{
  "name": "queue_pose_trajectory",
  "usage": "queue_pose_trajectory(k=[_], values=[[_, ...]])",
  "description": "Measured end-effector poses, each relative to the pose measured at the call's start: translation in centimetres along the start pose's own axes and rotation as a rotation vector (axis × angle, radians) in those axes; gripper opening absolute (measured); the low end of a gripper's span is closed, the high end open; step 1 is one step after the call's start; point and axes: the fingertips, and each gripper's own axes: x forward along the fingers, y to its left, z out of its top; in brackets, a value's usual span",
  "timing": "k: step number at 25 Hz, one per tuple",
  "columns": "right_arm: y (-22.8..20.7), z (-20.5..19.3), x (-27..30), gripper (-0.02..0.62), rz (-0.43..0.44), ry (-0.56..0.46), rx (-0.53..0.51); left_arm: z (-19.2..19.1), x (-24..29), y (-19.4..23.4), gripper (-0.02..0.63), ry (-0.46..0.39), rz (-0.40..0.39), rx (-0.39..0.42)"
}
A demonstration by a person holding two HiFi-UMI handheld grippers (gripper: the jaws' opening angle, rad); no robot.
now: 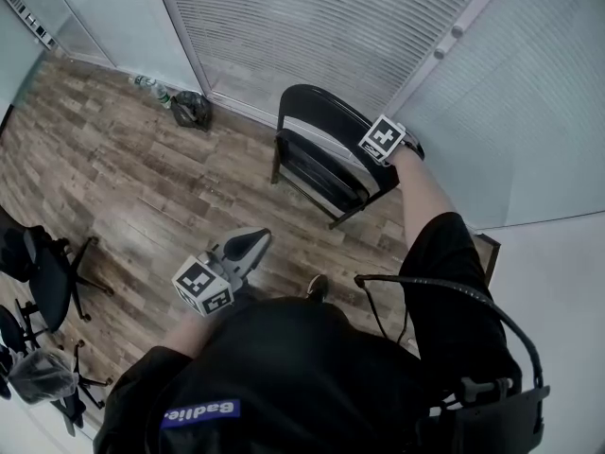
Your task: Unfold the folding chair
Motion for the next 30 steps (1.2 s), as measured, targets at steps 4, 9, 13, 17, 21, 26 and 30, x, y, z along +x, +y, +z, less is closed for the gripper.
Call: queue_pose_trajectory(k=[4, 9, 13, 17, 21, 26, 30], values=[[0.1, 0.0, 0.0, 0.112, -0.001, 0.0, 0.0, -0.3, 0.3, 0.0, 0.005, 0.011, -0.001, -0.003], [0.2, 0.0, -0.1, 0.112, -0.001, 0.001, -0.001, -0.4, 0.8, 0.3, 0.005, 0.015, 0.002, -0.008], [0.0, 0.2, -0.2, 0.112, -0.002, -0.001, -0.003, -0.5, 1.5, 0.7, 0.005, 0.017, 0.008, -0.017], [0.2, 0.3, -0.3, 0.113, -0.003, -0.001, -0.002, -0.8, 2.1, 0.9, 0.005, 0.027, 0.004, -0.031], [0.3, 0.2, 0.0, 0.112, -0.004, -0.001, -0.005, -1.9, 3.1, 1.6, 0.005, 0.036, 0.006, -0.057], [0.3, 0.2, -0.1, 0.112, -0.005, -0.002, -0.005, -2.7, 4.4, 2.3, 0.005, 0.048, 0.011, -0.089], [0.3, 0.2, 0.0, 0.114, -0.005, -0.002, -0.002, -3.3, 5.7, 3.2, 0.005, 0.042, 0.025, -0.119]])
